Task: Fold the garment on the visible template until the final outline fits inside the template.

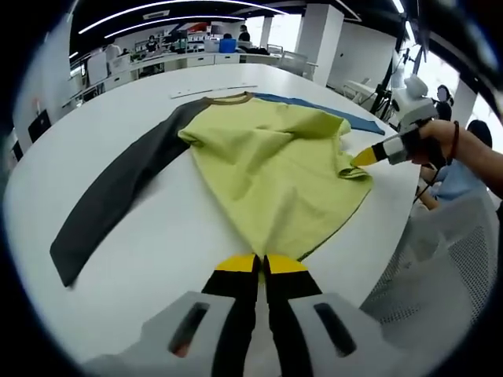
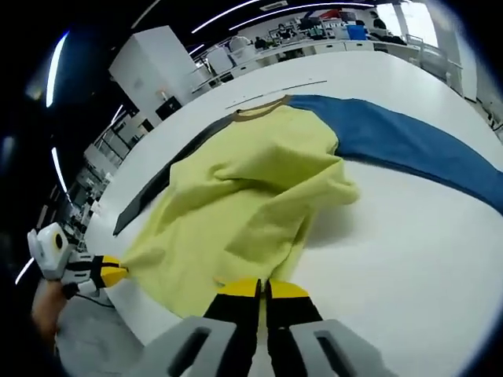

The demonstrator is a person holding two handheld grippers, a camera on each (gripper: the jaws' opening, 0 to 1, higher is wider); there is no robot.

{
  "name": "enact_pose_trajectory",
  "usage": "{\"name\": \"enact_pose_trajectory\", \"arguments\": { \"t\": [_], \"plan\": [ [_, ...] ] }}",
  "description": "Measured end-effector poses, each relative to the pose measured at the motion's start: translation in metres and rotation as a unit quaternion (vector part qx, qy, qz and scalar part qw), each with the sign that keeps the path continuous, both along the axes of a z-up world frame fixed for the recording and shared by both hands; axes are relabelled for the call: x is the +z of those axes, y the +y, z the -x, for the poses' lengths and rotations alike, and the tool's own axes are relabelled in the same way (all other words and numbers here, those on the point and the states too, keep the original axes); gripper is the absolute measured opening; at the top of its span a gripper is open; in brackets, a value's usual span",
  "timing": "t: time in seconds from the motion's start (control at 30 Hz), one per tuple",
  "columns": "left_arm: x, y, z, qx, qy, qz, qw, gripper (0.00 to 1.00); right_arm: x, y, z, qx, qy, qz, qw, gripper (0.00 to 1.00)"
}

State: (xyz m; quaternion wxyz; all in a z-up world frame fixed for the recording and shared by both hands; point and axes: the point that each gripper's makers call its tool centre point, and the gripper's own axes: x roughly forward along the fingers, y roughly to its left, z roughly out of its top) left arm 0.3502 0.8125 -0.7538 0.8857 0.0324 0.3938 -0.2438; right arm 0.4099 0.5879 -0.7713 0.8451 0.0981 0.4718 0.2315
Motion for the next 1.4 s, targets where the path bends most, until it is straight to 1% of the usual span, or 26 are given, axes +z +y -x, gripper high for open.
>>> {"name": "enact_pose_trajectory", "arguments": {
  "t": [0.17, 0.3, 0.43, 0.57, 0.67, 0.87, 1.1, 1.27, 1.4],
  "plan": [
    [0.003, 0.003, 0.005, 0.006, 0.0, 0.01, 0.9999, 0.0, 0.004, -0.022, 0.006, 0.017, -0.013, 0.038, 0.999, 0.0],
    [0.005, 0.008, 0.009, 0.01, -0.001, 0.006, 0.9999, 0.0, 0.007, -0.042, 0.011, 0.018, -0.026, 0.07, 0.9971, 0.0],
    [0.008, 0.017, 0.014, 0.017, -0.008, -0.001, 0.9998, 0.0, 0.01, -0.059, 0.016, 0.016, -0.033, 0.09, 0.9952, 0.0],
    [0.008, 0.022, 0.019, 0.024, -0.005, 0.0, 0.9997, 0.0, 0.012, -0.074, 0.022, 0.011, -0.036, 0.103, 0.994, 0.0],
    [0.009, 0.024, 0.024, 0.024, -0.003, -0.004, 0.9997, 0.0, 0.016, -0.079, 0.026, 0.004, -0.037, 0.101, 0.9942, 0.0],
    [0.01, 0.025, 0.03, 0.017, 0.001, -0.01, 0.9998, 0.0, 0.019, -0.088, 0.035, 0.0, -0.039, 0.11, 0.9931, 0.0],
    [0.01, 0.026, 0.035, 0.015, 0.005, -0.014, 0.9998, 0.0, 0.021, -0.1, 0.048, -0.002, -0.04, 0.13, 0.9907, 0.0],
    [0.008, 0.026, 0.042, 0.013, 0.011, -0.02, 0.9996, 0.0, 0.021, -0.101, 0.058, -0.002, -0.033, 0.129, 0.9911, 0.0],
    [0.005, 0.029, 0.048, 0.01, 0.019, -0.029, 0.9993, 0.0, 0.017, -0.099, 0.067, 0.011, -0.022, 0.133, 0.9908, 0.0]
  ]
}}
